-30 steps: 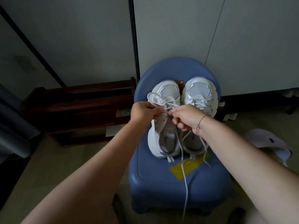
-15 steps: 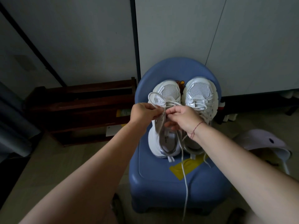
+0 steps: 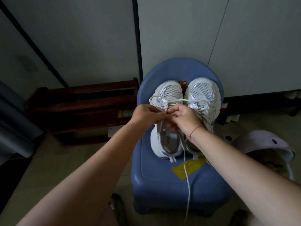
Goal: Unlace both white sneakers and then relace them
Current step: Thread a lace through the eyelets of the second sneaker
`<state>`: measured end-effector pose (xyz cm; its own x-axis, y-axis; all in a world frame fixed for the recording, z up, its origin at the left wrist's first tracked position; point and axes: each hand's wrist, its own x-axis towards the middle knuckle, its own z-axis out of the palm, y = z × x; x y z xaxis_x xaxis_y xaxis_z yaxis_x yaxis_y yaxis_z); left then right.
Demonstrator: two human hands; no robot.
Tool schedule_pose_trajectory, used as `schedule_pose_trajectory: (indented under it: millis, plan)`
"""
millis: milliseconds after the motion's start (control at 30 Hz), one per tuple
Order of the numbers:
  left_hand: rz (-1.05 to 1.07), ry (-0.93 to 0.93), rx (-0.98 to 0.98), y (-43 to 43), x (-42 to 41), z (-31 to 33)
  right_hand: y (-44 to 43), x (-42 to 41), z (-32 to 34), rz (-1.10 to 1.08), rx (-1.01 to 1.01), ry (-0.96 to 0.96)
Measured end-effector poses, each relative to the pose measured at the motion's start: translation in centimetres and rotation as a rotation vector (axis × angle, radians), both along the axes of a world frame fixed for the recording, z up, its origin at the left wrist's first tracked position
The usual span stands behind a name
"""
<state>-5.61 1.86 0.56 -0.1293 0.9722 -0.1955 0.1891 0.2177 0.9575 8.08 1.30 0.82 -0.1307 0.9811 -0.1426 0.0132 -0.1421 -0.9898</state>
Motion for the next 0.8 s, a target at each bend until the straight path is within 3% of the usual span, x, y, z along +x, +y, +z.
schedule_pose_trajectory:
  millis: [333, 467, 567, 633, 700, 800]
  plan:
    - [0.071, -0.160, -0.004, -0.3, -0.4, -0.4, 0.5, 0.5, 0.0, 0.078, 0.040, -0.289]
    - [0.091, -0.194, -0.018, -0.1, -0.5, -0.7, -0.3, 2.0, 1.5, 0.446, 0.191, -0.612]
    - [0.083, -0.213, -0.028, 0.1, -0.7, -0.9, -2.5, 2.9, 2.1, 0.819, 0.079, -0.708]
    - [0.074, -0.223, -0.032, 0.1, -0.8, -0.9, -3.5, 3.3, 2.1, 0.940, -0.014, -0.743]
    - [0.068, -0.239, -0.032, 0.1, -0.8, -0.9, -3.5, 3.5, 2.1, 0.920, -0.044, -0.748]
    - [0.056, -0.247, -0.030, 0.0, -0.7, -0.8, -2.4, 3.7, 2.0, 0.650, -0.013, -0.636]
